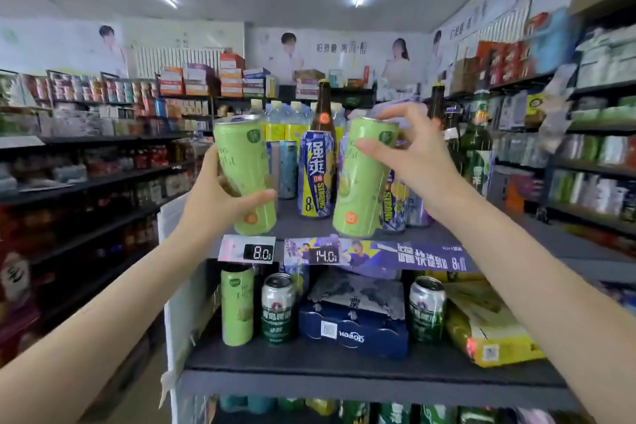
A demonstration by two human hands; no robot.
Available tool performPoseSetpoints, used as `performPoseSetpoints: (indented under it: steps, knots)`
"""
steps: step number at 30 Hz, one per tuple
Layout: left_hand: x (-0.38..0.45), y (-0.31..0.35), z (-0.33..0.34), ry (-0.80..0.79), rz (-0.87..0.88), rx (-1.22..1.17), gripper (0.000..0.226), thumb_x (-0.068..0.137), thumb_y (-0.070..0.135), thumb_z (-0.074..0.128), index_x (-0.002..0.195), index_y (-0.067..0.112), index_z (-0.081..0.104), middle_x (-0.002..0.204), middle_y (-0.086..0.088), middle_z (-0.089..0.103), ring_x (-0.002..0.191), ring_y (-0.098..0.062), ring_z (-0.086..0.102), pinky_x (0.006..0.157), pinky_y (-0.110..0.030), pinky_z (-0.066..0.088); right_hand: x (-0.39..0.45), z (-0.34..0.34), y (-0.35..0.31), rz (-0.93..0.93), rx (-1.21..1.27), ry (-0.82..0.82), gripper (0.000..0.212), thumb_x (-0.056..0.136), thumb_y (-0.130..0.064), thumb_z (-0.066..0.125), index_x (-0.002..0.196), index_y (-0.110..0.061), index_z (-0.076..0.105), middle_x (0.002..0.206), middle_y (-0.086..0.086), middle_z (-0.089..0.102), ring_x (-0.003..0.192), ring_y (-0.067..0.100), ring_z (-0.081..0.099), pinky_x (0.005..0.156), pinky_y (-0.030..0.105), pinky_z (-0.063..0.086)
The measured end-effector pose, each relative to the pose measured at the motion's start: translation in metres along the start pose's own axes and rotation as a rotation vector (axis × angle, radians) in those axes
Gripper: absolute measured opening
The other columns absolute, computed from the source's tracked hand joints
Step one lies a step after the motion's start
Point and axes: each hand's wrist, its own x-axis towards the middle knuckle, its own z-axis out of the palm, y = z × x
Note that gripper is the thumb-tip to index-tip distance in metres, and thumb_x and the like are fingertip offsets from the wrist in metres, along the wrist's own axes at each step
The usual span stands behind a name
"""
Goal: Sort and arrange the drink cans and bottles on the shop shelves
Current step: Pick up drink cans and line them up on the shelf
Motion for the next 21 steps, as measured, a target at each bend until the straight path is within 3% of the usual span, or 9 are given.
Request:
performPoseSetpoints:
  steps: [3,6,8,11,21]
  knots:
    - [0.02,-0.018,0.001,0.08,-0.044,0.1,0.087,0.063,0.022,0.084,0.134,0.028,0.034,0.11,0.003,0.061,0.098,-0.02,0.061,0.083,-0.044,0.053,0.031,0.023,0.015,-0.047,-0.126,-0.051,0.034,0.078,-0.026,0.074,0.101,-0.022,0.051,0.101,-0.007,0.057,0.085,0.009,0.055,0.07,0.025,0.048]
    - [0.029,-0.035,0.001,0.111,-0.097,0.143,0.088,0.063,0.018,0.084,0.135,0.027,0.034,0.108,0.002,0.06,0.097,-0.022,0.06,0.084,-0.043,0.052,0.053,0.045,0.034,-0.025,-0.237,-0.13,0.036,0.078,-0.029,0.073,0.102,-0.021,0.048,0.104,-0.006,0.054,0.093,0.016,0.055,0.07,0.029,0.044]
    - [0.035,-0.042,0.0,0.123,-0.119,0.152,0.087,0.064,0.015,0.083,0.135,0.026,0.034,0.107,0.003,0.058,0.096,-0.021,0.059,0.081,-0.038,0.05,0.061,0.055,0.048,-0.003,-0.292,-0.177,0.038,0.078,-0.032,0.073,0.102,-0.02,0.047,0.094,-0.002,0.057,0.083,0.018,0.057,0.064,0.029,0.043]
    - [0.043,-0.047,-0.004,0.149,-0.136,0.164,0.086,0.066,0.012,0.082,0.136,0.023,0.034,0.104,0.004,0.055,0.096,-0.018,0.055,0.079,-0.033,0.046,0.069,0.066,0.063,0.004,-0.427,-0.198,0.041,0.077,-0.037,0.073,0.101,-0.022,0.044,0.08,-0.007,0.052,0.066,0.008,0.049,0.054,0.024,0.036]
    - [0.066,-0.07,-0.016,0.122,-0.225,0.201,0.095,0.064,0.012,0.083,0.141,0.024,0.028,0.116,-0.002,0.056,0.108,-0.025,0.054,0.088,-0.04,0.048,0.076,0.09,0.066,0.004,-0.393,-0.179,0.045,0.076,-0.043,0.073,0.099,-0.017,0.043,0.081,-0.005,0.053,0.068,0.009,0.05,0.053,0.024,0.038]
